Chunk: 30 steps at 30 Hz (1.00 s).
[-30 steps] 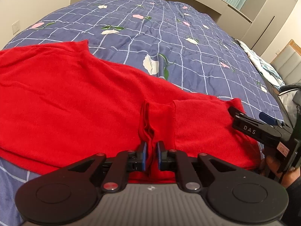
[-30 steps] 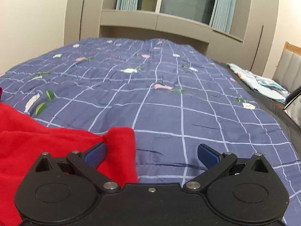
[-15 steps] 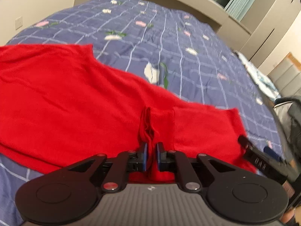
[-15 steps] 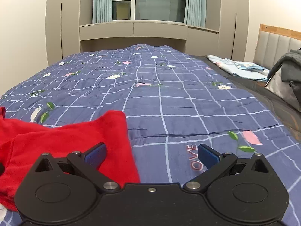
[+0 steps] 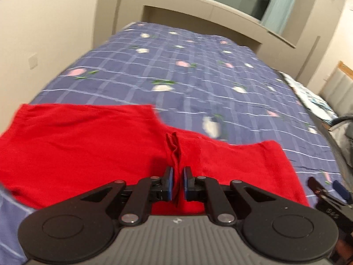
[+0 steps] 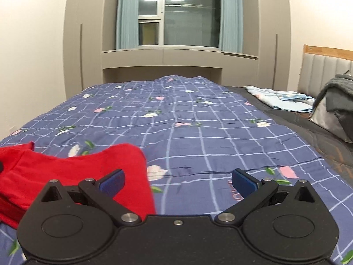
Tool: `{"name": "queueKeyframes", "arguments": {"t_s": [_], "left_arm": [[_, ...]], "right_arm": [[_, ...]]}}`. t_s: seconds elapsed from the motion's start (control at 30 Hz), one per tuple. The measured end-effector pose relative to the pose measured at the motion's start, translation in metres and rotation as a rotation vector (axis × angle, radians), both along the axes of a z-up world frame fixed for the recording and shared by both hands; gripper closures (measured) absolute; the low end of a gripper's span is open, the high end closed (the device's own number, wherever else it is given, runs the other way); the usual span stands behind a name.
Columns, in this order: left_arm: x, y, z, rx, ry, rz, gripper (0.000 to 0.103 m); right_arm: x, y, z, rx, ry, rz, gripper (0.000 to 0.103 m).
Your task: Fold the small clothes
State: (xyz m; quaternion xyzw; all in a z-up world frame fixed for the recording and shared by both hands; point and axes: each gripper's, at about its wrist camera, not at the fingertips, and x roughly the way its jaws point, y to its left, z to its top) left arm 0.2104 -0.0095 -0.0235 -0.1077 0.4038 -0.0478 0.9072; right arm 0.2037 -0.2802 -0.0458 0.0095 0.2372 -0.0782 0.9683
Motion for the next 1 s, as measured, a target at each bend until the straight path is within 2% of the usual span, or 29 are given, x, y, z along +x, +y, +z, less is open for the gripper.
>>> {"name": "queueKeyframes", "arguments": {"t_s": [0.2, 0.27, 0.33, 0.37, 0.4, 0.47, 0.5, 0.6, 0.7, 0.83, 0.9, 1.0], "left_arm": [[0.007, 0.028, -0.03, 0.001, 0.092, 0.048, 0.093], [0.006, 0.028, -0.035, 0.003, 0.095, 0.055, 0.09], [0.005, 0.029, -0.035, 0.025, 0.094, 0.066, 0.08], [0.004, 0.028, -0.034, 0.037, 0.098, 0.079, 0.069], [0.004, 0.029, -0.032, 0.047, 0.099, 0.095, 0.052], [0.004, 0.029, -0.027, 0.069, 0.083, 0.126, 0.03], [0.005, 0.028, -0.023, 0.079, 0.066, 0.135, 0.025], [0.015, 0.024, -0.017, 0.102, 0.033, 0.145, 0.016], [0.029, 0.017, -0.017, 0.145, 0.018, 0.151, 0.013], [0.051, 0.01, -0.041, 0.202, 0.107, 0.152, 0.012], [0.052, 0.015, -0.05, 0.167, 0.115, 0.175, 0.003], [0.052, 0.02, -0.056, 0.14, 0.106, 0.183, 0.0]], "right_arm": [[0.009, 0.026, -0.02, -0.04, 0.082, 0.087, 0.001], [0.012, 0.03, -0.027, -0.053, 0.111, 0.106, 0.001], [0.013, 0.029, -0.027, -0.042, 0.117, 0.106, 0.001], [0.014, 0.028, -0.026, -0.037, 0.115, 0.103, 0.001], [0.015, 0.027, -0.025, -0.037, 0.112, 0.104, 0.001], [0.021, 0.026, -0.021, -0.054, 0.102, 0.117, 0.001], [0.025, 0.026, -0.02, -0.068, 0.093, 0.124, 0.001], [0.05, 0.028, -0.013, -0.112, 0.073, 0.153, 0.001], [0.082, 0.029, -0.009, -0.152, 0.056, 0.183, 0.001], [0.122, 0.028, -0.023, -0.211, 0.114, 0.165, 0.001], [0.132, 0.024, -0.036, -0.202, 0.17, 0.156, 0.001], [0.132, 0.013, -0.044, -0.129, 0.167, 0.156, 0.001]]}}
